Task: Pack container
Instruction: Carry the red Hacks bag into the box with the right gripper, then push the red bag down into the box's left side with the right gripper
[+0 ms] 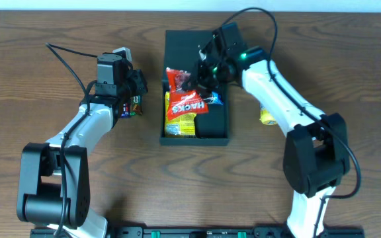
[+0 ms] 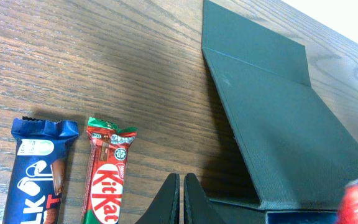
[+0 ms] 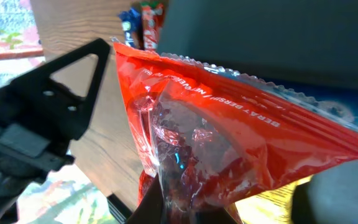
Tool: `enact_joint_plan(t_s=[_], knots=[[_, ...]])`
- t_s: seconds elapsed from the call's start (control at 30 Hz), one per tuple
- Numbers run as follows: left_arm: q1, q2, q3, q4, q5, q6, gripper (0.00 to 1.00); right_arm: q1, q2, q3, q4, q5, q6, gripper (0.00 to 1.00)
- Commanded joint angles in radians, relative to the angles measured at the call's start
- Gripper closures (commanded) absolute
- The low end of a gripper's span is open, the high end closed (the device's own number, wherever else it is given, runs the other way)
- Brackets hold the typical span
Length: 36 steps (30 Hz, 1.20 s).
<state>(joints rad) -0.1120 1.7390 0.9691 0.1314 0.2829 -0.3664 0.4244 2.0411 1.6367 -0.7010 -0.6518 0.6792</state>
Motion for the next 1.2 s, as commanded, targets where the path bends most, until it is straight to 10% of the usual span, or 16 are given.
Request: enact_joint_plan(t_s=[0.0, 0.57, 0.67, 0.77, 1.17], knots=[[0.002, -0.02, 0.016, 0.001, 0.002, 0.007, 0.94, 0.032, -0.01, -0.022, 0.013, 0.006, 0.093, 0.98], [0.002, -0.021, 0.016, 0.001, 0.003, 0.007, 0.94, 0.1, -0.01, -0.031, 0.0, 0.158, 0.081, 0.98], [0.002, -0.021, 0.016, 0.001, 0.003, 0.007, 0.94, 0.101, -0.01, -0.031, -0.01, 0.166, 0.064, 0.45], [0.002, -0.021, 0.016, 0.001, 0.003, 0.007, 0.94, 0.088, -0.01, -0.031, -0.023, 0.166, 0.064, 0.18], [0.002, -0.021, 0.016, 0.002, 0.003, 0.007, 0.94, 0.039, -0.117, -0.026, -0.04, 0.17, -0.091, 0.19]])
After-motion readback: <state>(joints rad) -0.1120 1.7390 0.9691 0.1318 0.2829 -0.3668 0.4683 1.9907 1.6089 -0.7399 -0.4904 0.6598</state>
